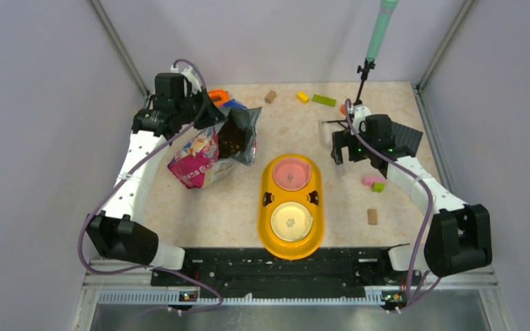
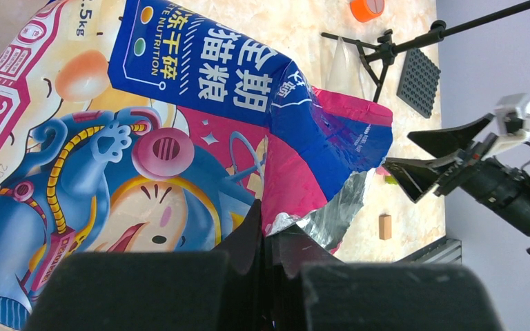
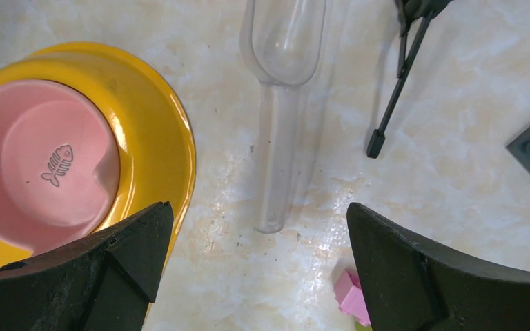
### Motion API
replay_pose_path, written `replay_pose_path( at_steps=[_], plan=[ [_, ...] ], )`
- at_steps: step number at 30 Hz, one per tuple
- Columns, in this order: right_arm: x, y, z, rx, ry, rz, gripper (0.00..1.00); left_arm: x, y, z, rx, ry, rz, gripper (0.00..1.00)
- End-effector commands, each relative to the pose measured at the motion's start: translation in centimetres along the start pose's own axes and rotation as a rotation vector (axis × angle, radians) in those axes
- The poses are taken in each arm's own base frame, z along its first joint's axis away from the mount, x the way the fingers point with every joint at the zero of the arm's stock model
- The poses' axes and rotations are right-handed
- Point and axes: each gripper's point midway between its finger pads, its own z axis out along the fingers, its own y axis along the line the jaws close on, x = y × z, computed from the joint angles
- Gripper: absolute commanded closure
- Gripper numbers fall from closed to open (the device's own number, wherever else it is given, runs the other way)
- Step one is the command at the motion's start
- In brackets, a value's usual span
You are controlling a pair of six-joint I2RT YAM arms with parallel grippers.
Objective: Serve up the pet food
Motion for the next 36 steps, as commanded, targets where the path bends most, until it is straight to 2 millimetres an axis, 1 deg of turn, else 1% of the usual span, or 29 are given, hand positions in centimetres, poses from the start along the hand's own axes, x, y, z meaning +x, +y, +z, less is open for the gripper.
replay_pose_path(
  at_steps=[1,4,8,9,13,15,18,20,23,27,29,33,34,35,36],
  plan=[
    [-2.9,0.7,-2.8,0.004,-0.098,-0.048,0.01,-1.4,-2.8,-0.9,0.094,-0.061,0.043,1.00],
    [-4.0,0.8,-4.4,0.013,-0.163,-0.059,0.01,-1.5,-2.8,-1.0,0.090,-0.081,0.040,1.00],
    [-4.2,-0.1,-5.3,0.073,-0.234,-0.025,0.01,-1.6,-2.5,-1.1,0.079,-0.097,0.043,1.00],
    [-4.0,0.0,-5.2,0.072,-0.248,-0.027,0.01,-1.6,-2.4,-1.1,0.077,-0.097,0.044,1.00],
    [-2.5,1.2,-4.7,0.003,-0.242,-0.049,0.01,-1.6,-2.3,-1.2,0.071,-0.101,0.055,1.00],
    [-1.5,2.0,-4.2,-0.047,-0.260,-0.069,0.02,-1.5,-2.2,-1.2,0.068,-0.099,0.056,1.00],
    [-0.8,2.6,-4.2,-0.058,-0.385,-0.101,0.04,-1.5,-2.2,-1.1,0.068,-0.097,0.057,1.00],
    [-0.2,2.6,-4.0,-0.038,-0.450,-0.115,0.05,-1.3,-2.2,-1.0,0.073,-0.091,0.056,1.00],
    [0.8,2.4,-3.0,-0.023,-0.433,-0.083,0.09,-1.0,-2.0,-0.9,0.073,-0.088,0.064,1.00],
    [1.9,1.8,-0.6,0.002,-0.337,-0.045,0.11,-0.1,-1.4,-0.4,0.077,-0.087,0.067,1.00],
    [1.4,1.5,0.2,0.033,-0.336,-0.040,0.12,0.1,-1.3,-0.2,0.081,-0.087,0.071,1.00],
    [0.2,1.4,1.9,0.042,-0.305,0.058,0.12,0.3,-1.1,0.0,0.084,-0.091,0.076,1.00],
    [0.3,1.4,2.6,0.039,-0.275,0.081,0.12,0.2,-1.2,-0.1,0.086,-0.094,0.078,1.00],
    [0.9,1.3,3.5,0.046,-0.238,0.104,0.12,0.2,-1.2,-0.1,0.086,-0.097,0.082,1.00],
    [0.8,1.3,4.0,0.050,-0.230,0.126,0.12,0.1,-1.1,-0.2,0.084,-0.101,0.088,1.00]
  ],
)
